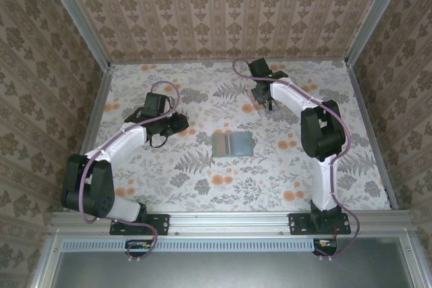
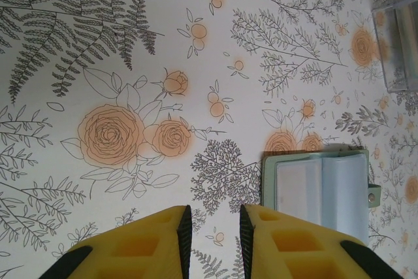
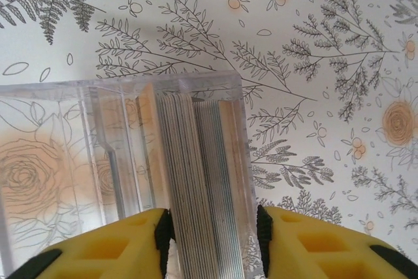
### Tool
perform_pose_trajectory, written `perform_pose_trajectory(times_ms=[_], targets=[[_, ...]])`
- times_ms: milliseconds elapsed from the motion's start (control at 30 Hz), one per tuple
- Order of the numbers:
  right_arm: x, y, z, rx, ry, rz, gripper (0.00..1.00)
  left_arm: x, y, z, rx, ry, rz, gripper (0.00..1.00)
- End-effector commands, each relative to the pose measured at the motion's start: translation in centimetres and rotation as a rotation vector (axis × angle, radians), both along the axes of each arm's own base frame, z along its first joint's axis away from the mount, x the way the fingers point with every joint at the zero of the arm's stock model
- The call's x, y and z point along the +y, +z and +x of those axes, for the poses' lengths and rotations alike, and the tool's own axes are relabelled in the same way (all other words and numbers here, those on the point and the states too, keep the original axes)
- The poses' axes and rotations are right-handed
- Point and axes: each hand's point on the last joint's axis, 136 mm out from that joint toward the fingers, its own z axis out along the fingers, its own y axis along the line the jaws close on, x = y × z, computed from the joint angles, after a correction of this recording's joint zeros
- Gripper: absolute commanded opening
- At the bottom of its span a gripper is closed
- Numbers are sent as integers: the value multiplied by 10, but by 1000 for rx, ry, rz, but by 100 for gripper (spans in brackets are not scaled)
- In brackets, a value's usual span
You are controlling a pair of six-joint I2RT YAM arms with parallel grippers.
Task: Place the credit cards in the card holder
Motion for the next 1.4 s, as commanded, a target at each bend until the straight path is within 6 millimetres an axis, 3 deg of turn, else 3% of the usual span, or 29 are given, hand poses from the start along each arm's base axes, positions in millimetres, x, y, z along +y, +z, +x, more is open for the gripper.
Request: perform_pose_trajectory(times_ms=[0, 533, 733, 833, 967, 1200, 1267, 1367], targets=[[-9, 21, 2, -49, -18, -32, 38, -1, 4, 5, -18, -1, -10, 28], [-9, 25, 5, -90, -32, -78, 28, -8, 6, 8, -10, -33, -18, 26], [-3, 21, 3, -71, -26, -41, 11, -14, 9, 9, -13, -53, -30, 24], [5, 27, 1, -82, -25, 38, 6, -13, 7, 7, -10, -50, -32, 24], [15, 52, -7, -130, -22, 149, 0, -11, 13, 3, -12, -85, -2, 24], [23, 90, -28, -165, -71, 362, 0, -21, 11, -4, -7, -139, -48, 24], [31, 96, -41, -142, -85, 455, 0, -30, 10, -5, -13, -158, -78, 24], [59, 95, -73, -69, -53, 678, 0, -47, 6, -14, 1, -218, -105, 25]])
